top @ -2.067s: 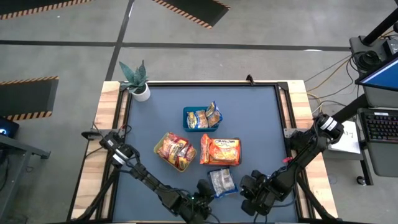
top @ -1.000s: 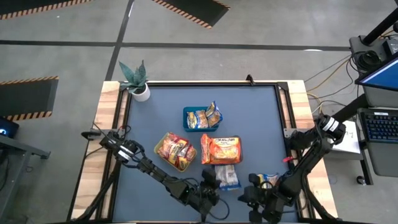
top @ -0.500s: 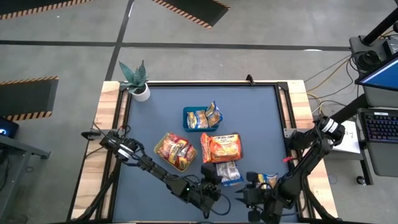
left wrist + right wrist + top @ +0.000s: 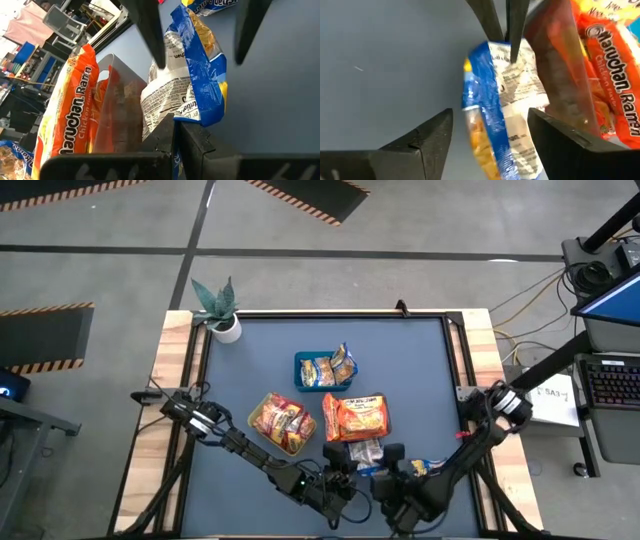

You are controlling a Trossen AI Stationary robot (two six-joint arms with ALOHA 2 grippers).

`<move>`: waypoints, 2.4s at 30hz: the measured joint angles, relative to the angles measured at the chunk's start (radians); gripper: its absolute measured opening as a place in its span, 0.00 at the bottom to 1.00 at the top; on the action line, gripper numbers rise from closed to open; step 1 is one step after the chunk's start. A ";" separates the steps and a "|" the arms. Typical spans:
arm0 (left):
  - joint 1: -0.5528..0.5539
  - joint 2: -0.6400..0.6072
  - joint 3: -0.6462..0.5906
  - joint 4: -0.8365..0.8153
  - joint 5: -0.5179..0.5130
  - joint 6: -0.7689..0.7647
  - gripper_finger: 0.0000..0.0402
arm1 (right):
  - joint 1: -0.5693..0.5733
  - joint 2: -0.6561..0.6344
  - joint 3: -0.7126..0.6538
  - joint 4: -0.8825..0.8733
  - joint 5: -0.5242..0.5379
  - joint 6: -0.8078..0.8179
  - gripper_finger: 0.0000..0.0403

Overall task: Sort Maruchan noodles
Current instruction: Stack the blue noodle pack on top of the blue noodle pack in the blue bin

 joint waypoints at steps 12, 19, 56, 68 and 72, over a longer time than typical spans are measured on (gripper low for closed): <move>-0.014 -0.006 0.001 0.009 0.002 -0.002 0.00 | -0.066 0.129 0.075 -0.088 -0.053 -0.056 0.32; -0.093 -0.086 0.001 -0.036 -0.001 -0.010 0.00 | -0.065 0.099 0.125 -0.094 -0.166 -0.049 0.05; 0.033 -0.428 -0.713 0.970 0.346 -0.100 0.56 | -0.365 -0.116 0.178 -0.075 -0.518 -0.303 0.02; 0.108 -0.228 -0.621 1.024 0.359 -0.070 0.63 | -0.363 -0.116 0.178 -0.066 -0.518 -0.333 0.02; 0.119 -0.194 -0.599 1.022 0.389 -0.070 0.60 | -0.363 -0.116 0.178 -0.065 -0.518 -0.349 0.02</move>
